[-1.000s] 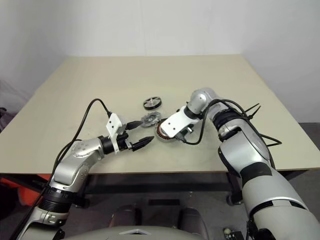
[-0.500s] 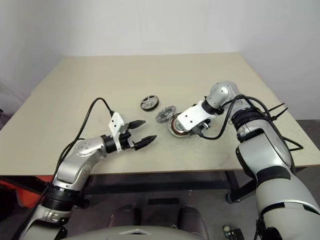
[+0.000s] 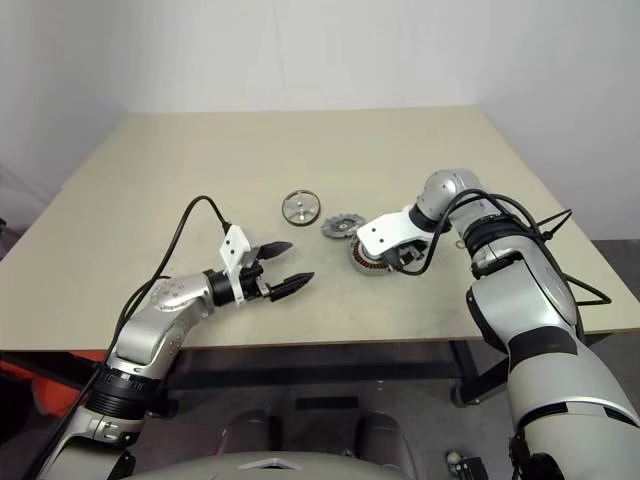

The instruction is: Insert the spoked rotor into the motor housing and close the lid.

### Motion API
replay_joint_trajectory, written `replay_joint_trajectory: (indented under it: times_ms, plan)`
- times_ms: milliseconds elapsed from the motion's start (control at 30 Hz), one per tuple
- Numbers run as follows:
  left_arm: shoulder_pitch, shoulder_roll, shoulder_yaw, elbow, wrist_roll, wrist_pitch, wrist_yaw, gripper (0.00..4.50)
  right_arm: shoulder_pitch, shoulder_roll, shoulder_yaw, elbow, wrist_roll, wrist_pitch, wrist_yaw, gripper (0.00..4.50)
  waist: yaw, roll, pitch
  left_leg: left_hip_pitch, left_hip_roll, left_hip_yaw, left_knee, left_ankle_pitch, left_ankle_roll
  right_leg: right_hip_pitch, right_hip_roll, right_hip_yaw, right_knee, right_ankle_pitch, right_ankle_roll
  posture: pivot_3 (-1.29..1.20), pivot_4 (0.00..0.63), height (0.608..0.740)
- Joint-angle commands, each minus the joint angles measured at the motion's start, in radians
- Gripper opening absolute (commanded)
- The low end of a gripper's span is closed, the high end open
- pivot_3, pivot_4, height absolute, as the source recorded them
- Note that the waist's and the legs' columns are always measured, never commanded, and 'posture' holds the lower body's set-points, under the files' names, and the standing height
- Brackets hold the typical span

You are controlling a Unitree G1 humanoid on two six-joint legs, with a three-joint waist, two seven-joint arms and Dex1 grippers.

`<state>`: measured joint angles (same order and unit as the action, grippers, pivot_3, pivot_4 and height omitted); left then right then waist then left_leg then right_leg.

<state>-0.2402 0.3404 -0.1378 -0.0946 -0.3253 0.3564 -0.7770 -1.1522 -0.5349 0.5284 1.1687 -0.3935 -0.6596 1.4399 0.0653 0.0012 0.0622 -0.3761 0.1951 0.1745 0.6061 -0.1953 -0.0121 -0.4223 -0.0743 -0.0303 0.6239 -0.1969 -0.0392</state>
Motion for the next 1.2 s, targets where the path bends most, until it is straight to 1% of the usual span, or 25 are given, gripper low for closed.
replay_joint_trajectory:
  times_ms: [33,233,333,467,533,633,700,767,800,933,1033,1200]
  plan:
    - [-0.015,0.005,0.012,-0.024,-0.005,-0.017,-0.003,4.50,-0.028,-0.005,-0.064,-0.042,0.060,-0.004,0.007,2.73,0.001,0.000,0.000,0.000,0.000,0.000,0.000,0.000,0.000,0.000,0.000,0.000,0.000,0.000,0.000,0.00,0.000,0.740]
    - [-0.030,0.001,0.013,-0.013,-0.007,-0.021,-0.005,4.50,0.004,-0.037,-0.147,-0.128,0.144,0.061,0.034,2.73,0.003,0.000,0.000,0.000,0.000,0.000,0.000,0.000,0.000,0.000,0.000,0.000,0.000,0.000,0.000,0.00,0.000,0.740]
    - [-0.063,-0.010,0.014,0.015,-0.007,-0.030,-0.007,4.50,0.060,-0.077,-0.215,-0.198,0.170,0.172,-0.066,2.73,0.007,0.000,0.000,0.000,0.000,0.000,0.001,0.000,0.000,0.001,0.000,0.000,0.000,0.000,0.000,0.00,0.000,0.740]
    - [-0.085,-0.015,0.009,0.037,-0.008,-0.039,-0.023,4.50,0.215,-0.137,-0.309,-0.387,0.234,0.358,-0.138,2.73,0.018,0.000,0.000,0.000,-0.001,0.000,0.002,0.000,0.001,0.002,-0.001,0.000,-0.001,0.000,0.000,0.00,0.000,0.740]
    - [-0.098,-0.019,0.011,0.050,-0.011,-0.042,-0.029,4.50,0.337,-0.160,-0.365,-0.537,0.267,0.489,-0.191,2.73,0.027,0.000,0.000,0.000,-0.001,0.000,0.002,-0.001,0.002,0.003,-0.001,0.000,-0.001,0.000,0.000,0.00,0.000,0.740]
    - [-0.117,-0.028,0.012,0.072,-0.013,-0.048,-0.038,4.50,0.499,-0.120,-0.469,-0.733,0.314,0.747,-0.356,2.73,0.029,0.000,0.000,0.001,-0.001,0.000,0.000,-0.001,0.002,0.002,0.000,0.001,-0.001,0.000,0.000,0.00,0.000,0.740]
    - [-0.133,-0.037,0.013,0.091,-0.015,-0.056,-0.042,4.50,0.597,-0.036,-0.566,-0.859,0.328,0.947,-0.562,2.73,0.027,0.000,0.000,0.003,-0.001,0.001,0.000,0.000,0.001,0.002,0.000,0.002,-0.001,0.000,0.000,0.00,0.000,0.740]
    - [-0.150,-0.053,0.020,0.113,-0.024,-0.067,-0.045,4.50,0.685,0.012,-0.620,-0.971,0.333,1.072,-0.669,2.73,0.029,0.000,0.000,0.006,-0.001,0.000,-0.003,0.002,-0.003,0.003,0.001,0.002,-0.001,0.000,0.001,0.00,0.000,0.740]
    - [-0.159,-0.063,0.026,0.123,-0.029,-0.073,-0.044,4.50,0.705,0.026,-0.641,-1.006,0.335,1.124,-0.710,2.73,0.031,0.000,0.000,0.007,-0.002,0.000,-0.004,0.003,-0.004,0.003,0.000,0.002,-0.001,-0.003,0.006,0.00,0.000,0.740]
    - [-0.190,-0.093,0.036,0.167,-0.032,-0.093,-0.047,4.50,0.734,0.055,-0.696,-1.071,0.338,1.225,-0.866,2.73,0.031,0.000,0.000,0.008,-0.003,0.000,-0.006,0.005,-0.008,0.004,0.000,0.003,-0.002,-0.004,0.009,0.00,0.000,0.740]
    - [-0.215,-0.109,0.033,0.210,-0.021,-0.113,-0.048,4.50,0.723,0.068,-0.740,-1.054,0.317,1.225,-1.021,2.73,0.031,0.000,0.000,0.009,-0.004,0.000,-0.006,0.005,-0.008,0.005,0.000,0.004,-0.003,-0.004,0.010,0.00,0.000,0.740]
    - [-0.214,-0.119,0.030,0.224,-0.017,-0.132,-0.049,4.50,0.723,0.088,-0.752,-1.063,0.319,1.234,-1.147,2.73,0.028,0.001,0.000,0.010,-0.004,0.000,-0.009,0.005,-0.009,0.005,0.000,0.004,-0.003,-0.003,0.010,0.00,0.000,0.740]
